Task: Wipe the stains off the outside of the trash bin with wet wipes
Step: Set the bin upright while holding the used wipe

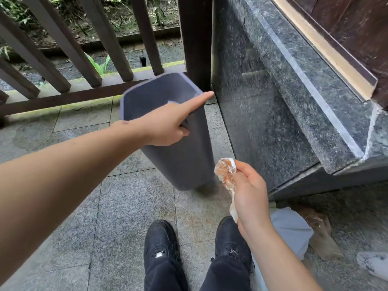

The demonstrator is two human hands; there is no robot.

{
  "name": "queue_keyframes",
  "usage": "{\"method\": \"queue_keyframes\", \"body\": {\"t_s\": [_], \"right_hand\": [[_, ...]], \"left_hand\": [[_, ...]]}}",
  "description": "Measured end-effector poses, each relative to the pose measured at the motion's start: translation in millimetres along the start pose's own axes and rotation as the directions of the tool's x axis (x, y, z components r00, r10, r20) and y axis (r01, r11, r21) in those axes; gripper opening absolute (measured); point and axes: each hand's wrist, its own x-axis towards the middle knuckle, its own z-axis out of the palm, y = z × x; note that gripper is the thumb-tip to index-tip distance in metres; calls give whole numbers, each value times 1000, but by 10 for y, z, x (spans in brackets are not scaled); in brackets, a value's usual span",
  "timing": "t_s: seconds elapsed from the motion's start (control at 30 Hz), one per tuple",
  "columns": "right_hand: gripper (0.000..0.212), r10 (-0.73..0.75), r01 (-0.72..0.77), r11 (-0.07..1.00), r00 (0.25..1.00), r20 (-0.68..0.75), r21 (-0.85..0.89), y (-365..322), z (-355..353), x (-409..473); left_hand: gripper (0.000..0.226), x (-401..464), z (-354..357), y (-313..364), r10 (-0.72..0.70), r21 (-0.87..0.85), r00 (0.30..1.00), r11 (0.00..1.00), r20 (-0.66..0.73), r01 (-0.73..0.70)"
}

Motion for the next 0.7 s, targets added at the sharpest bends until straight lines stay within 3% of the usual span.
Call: {"method": "queue_keyframes", "body": {"t_s": [0.17, 0.47, 0.7], "right_hand": [[33, 30, -31, 999, 999, -24, -28, 85, -7, 9], [32, 95, -100, 994, 989, -115, -34, 189, -77, 14], [35, 141, -135, 990, 977, -160, 44, 173, -177, 17]], "left_hand": [[113, 124, 23, -113, 107, 241, 994, 966, -24, -98], [108, 352, 290, -34, 80, 203, 997, 976, -5, -77], [105, 379, 609, 195, 82, 339, 996, 936, 44, -92]]}}
